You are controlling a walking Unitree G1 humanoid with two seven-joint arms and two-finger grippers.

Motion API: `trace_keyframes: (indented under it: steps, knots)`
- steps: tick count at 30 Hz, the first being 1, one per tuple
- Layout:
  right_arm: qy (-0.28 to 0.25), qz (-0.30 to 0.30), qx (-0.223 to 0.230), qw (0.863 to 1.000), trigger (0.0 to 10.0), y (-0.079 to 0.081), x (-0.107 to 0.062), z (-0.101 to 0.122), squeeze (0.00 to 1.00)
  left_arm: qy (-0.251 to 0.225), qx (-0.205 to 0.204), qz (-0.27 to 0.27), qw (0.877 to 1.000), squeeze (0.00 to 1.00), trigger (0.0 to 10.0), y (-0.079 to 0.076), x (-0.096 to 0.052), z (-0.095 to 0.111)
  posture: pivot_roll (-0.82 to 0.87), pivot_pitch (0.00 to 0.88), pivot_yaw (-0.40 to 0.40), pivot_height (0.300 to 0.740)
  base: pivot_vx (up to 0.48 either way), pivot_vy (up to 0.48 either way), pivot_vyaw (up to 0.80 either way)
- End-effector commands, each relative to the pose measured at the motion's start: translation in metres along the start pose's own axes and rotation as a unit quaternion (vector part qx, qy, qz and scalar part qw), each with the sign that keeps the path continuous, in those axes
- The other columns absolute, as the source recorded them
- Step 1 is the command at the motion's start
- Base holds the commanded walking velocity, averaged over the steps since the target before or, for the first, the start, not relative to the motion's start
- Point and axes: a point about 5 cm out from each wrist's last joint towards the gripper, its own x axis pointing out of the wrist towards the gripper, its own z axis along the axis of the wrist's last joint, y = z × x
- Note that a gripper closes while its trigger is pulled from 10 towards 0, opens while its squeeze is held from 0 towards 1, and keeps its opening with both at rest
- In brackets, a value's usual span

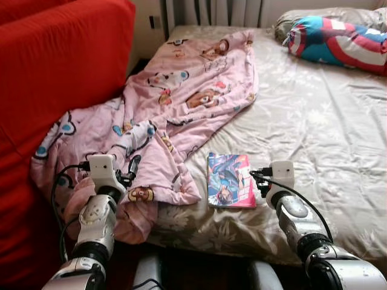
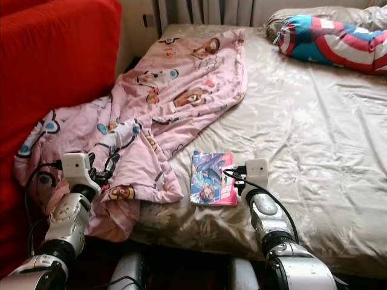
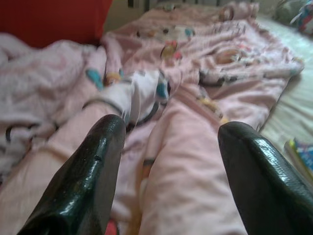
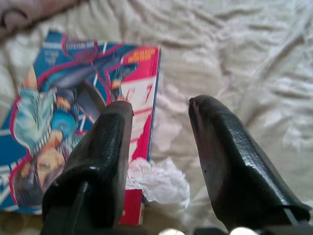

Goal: Clean up the room

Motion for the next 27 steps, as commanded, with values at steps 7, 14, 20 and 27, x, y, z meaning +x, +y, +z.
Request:
trace_keyframes:
  steps: [7,14,20,27]
  knots:
    - [0.047,-0.027,0.002,0.999,10.0,-0.010,-0.009,-0.028,0.00,-0.005,-0.005,0.017,1.000,0.00,10.0,0.006,-0.018,-0.006,0.13,0.289,0.003,0.587,0.000,0.000,0.00]
    - [0.036,-0.040,0.020,0.998,10.0,-0.010,-0.008,-0.024,0.00,-0.009,0.001,0.018,1.000,0.00,10.0,0.008,-0.027,-0.003,0.14,0.304,0.010,0.587,0.000,0.000,0.00]
    - [0.010,-0.036,0.034,0.999,10.0,-0.008,-0.007,-0.018,0.00,-0.007,0.009,0.013,1.000,0.00,10.0,0.007,-0.031,-0.002,0.14,0.307,0.015,0.587,0.000,0.000,0.00]
    - [-0.013,-0.030,0.041,0.999,10.0,-0.010,-0.006,-0.010,0.00,-0.002,0.013,0.010,1.000,0.00,10.0,0.005,-0.035,0.000,0.15,0.318,0.019,0.587,0.000,0.000,0.00]
